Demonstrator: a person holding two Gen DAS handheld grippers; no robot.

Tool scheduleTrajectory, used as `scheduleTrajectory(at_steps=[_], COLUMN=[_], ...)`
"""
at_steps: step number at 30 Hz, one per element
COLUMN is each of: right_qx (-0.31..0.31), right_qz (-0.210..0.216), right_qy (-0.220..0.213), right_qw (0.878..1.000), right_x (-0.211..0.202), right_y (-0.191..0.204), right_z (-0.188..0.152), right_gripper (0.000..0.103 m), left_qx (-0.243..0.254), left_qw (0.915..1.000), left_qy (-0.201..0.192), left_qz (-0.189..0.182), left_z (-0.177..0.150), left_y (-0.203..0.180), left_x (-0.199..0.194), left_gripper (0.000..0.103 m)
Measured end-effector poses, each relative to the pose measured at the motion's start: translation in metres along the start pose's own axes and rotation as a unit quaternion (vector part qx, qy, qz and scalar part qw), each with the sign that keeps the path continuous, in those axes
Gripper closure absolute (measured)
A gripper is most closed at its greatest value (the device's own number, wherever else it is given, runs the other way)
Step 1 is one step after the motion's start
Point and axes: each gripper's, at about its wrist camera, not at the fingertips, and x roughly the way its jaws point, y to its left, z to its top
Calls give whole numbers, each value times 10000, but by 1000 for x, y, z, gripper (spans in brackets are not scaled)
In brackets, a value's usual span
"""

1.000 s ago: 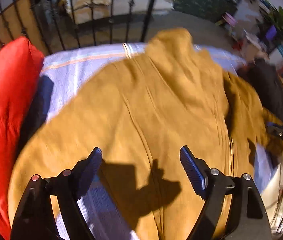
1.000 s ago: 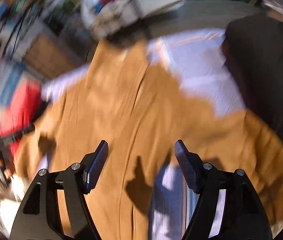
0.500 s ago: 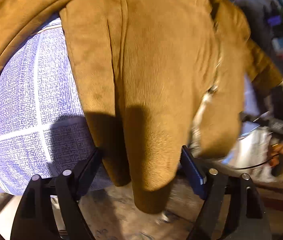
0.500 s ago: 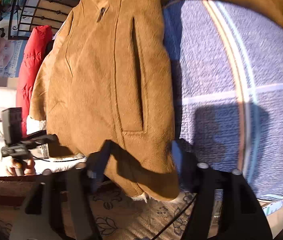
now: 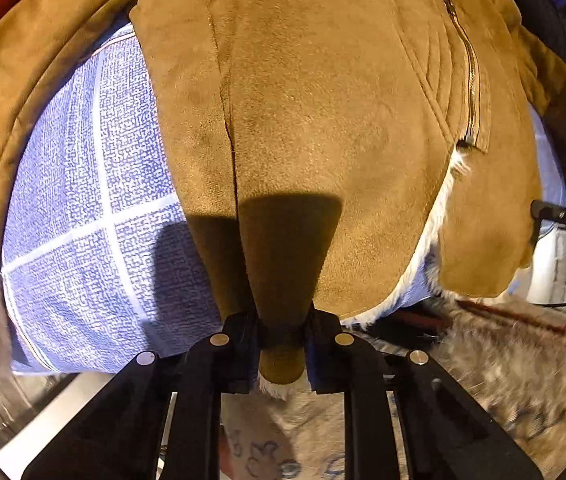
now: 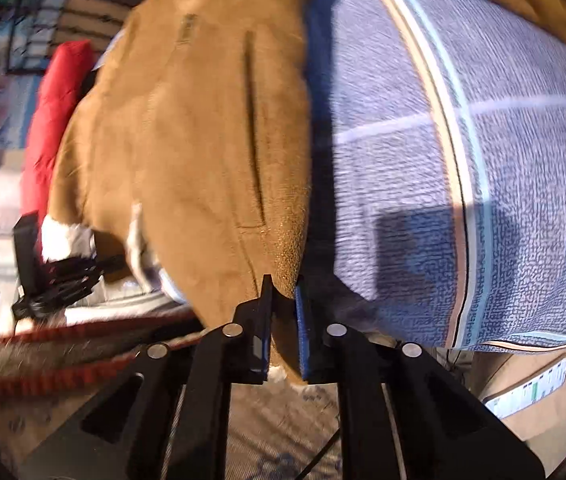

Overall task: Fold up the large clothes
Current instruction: 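Lower the jacket flat on the sheet and open both tools, then grasp the sleeve's fur cuff with the right tool and lift it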

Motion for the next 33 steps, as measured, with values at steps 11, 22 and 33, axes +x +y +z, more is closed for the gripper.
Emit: scheduleTrajectory(at_steps=[11,22,33], right_qx=[-364,66,406], right_qz=[-2339,-1900,-815], right_qy=[-2979,-2870,-4014], right_qw=[9248,9389,9113], right_x=[-221,-224,-401], right_y=[-33,-91,-77], right_z=[-21,17,-13], right_gripper=[56,85,96], left_qx=[24,496,796], left_qw=[9922,9854,9837], left_qy=[-1244,-1587,-1578], left_qz=[-114,-357,-333], left_z=[8,67,78], left_y=[-20,-78,-98], left_x=[-107,-115,-106], left_gripper=[26,26,26])
